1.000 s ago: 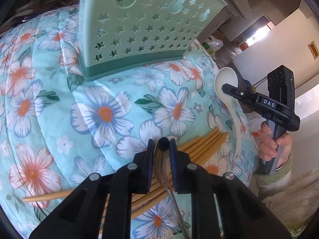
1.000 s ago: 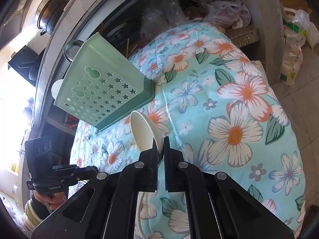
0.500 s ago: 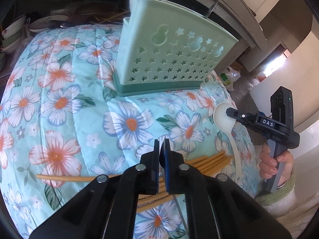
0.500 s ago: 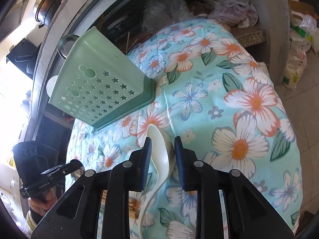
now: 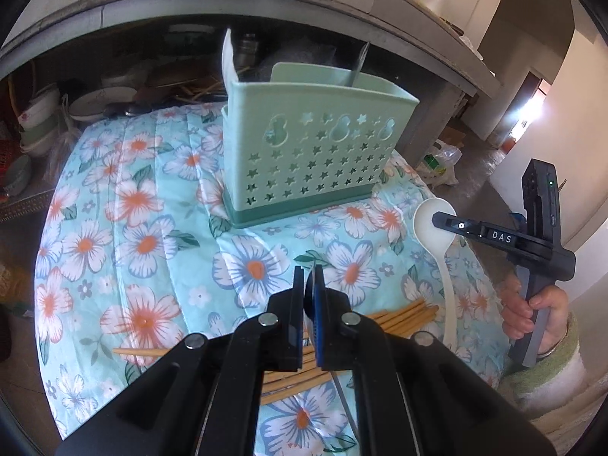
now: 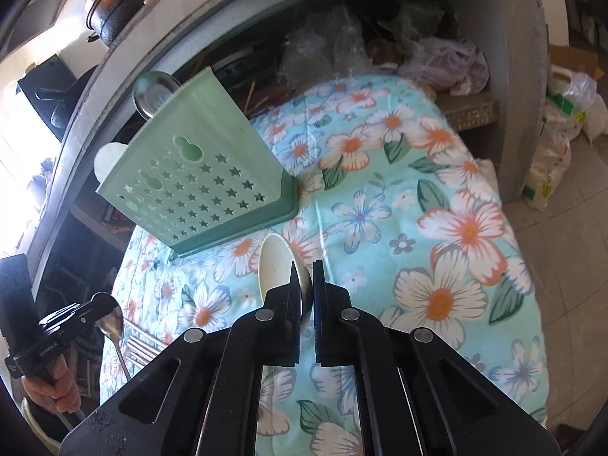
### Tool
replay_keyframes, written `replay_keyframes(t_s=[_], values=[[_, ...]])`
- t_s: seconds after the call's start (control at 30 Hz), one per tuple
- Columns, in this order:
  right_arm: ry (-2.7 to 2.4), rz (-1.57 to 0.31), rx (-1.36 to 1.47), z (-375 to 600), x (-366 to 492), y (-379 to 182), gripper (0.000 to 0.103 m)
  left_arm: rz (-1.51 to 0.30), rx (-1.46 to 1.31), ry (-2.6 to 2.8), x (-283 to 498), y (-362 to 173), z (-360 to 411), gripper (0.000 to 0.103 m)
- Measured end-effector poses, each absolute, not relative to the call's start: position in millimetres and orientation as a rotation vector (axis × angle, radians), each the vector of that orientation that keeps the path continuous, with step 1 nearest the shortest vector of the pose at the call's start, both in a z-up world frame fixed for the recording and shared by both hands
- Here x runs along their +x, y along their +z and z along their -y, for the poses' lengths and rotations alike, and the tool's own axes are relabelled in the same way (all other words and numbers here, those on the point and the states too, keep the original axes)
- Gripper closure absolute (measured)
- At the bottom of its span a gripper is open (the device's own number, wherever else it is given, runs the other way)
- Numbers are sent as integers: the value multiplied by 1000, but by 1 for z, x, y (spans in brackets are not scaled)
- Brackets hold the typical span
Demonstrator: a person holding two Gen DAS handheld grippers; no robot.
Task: Organize utensils
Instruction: 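Raise the metal spoon above the green holder with the left gripper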
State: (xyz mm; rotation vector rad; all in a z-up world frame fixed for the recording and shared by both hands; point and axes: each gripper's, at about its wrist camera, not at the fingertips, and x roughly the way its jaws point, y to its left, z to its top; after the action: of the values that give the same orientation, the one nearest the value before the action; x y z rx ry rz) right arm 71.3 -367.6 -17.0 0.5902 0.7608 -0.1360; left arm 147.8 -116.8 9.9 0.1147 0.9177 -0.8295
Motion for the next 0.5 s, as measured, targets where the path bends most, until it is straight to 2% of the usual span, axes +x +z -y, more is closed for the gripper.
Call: replay_keyframes(t_s=[0.27, 0.5], values=[[-153, -636, 614, 369, 48, 16, 99, -857, 91, -825, 142, 38, 112, 100], [-141, -543, 603, 367, 31, 44, 99, -726, 52, -838, 133, 86, 107, 100]])
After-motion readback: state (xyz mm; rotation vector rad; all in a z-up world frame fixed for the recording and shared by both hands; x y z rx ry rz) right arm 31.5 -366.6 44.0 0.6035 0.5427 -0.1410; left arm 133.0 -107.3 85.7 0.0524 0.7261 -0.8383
